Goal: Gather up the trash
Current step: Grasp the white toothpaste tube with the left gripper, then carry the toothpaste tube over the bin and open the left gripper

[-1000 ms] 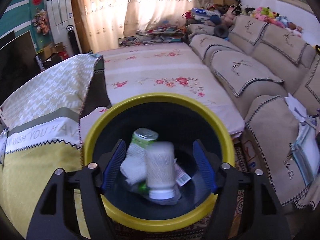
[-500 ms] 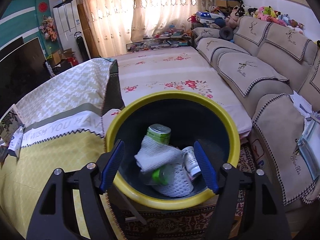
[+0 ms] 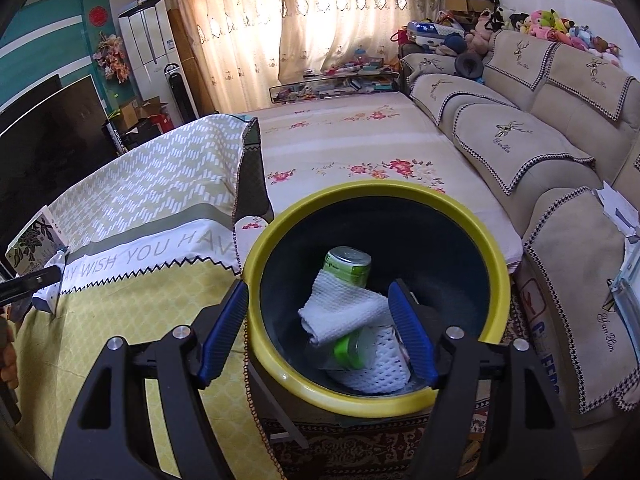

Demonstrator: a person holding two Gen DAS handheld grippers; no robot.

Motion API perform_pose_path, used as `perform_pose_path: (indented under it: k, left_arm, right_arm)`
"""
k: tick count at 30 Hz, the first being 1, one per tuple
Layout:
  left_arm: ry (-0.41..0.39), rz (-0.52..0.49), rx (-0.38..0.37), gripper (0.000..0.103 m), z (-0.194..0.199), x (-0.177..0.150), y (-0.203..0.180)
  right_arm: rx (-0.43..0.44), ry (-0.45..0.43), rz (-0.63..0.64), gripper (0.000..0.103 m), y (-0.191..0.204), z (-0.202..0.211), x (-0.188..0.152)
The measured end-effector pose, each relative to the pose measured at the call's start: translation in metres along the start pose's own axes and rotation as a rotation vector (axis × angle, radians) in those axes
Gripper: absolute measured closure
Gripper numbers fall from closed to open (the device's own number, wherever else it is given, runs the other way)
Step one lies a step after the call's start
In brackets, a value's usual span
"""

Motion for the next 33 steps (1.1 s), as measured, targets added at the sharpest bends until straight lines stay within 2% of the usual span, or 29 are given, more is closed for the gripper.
perform_pose_path:
  k: [5,10,12,16,24,33]
  left_arm:
    - [0.021,0.002,0.025,0.031,-0.008,0.004,0.008]
    - [0.028,-0.051,0.038,0.053,-0.007,0.006,0.003]
    - [0.024,-0.075,0.047,0.058,-0.006,0.004,0.003]
    - [0.007,-0.142,0.053,0.081,-0.001,0.0,-0.006]
    - [-0.035,-0.239,0.049,0.086,0.017,-0.014,-0.019]
    - [-0.09,-0.242,-0.004,0.086,0.058,-0.027,-0.025]
  right_arm:
    - [0.004,0.013,-0.005,0.035,0.0,-0.005,-0.002]
    - [0.008,0.021,-0.008,0.034,0.002,-0.007,-0.003]
    - [0.011,0.022,-0.008,0.034,0.002,-0.008,-0.003]
    - [0.021,0.026,-0.009,0.034,0.006,-0.007,-0.004]
    - [0.03,0.022,-0.019,0.034,0.005,-0.002,-0.004]
    - [0.033,0.011,-0.026,0.034,0.003,0.01,-0.006]
Point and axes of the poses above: each gripper's, at about its wrist camera, not at the fingertips, and z roughly against the way its jaws point, y to its left, x to its top, the point moved 10 cm from there along -z, roughly the way its jaws point, and after that the axes turned 13 degrees about -z, right-handed, at the moved point
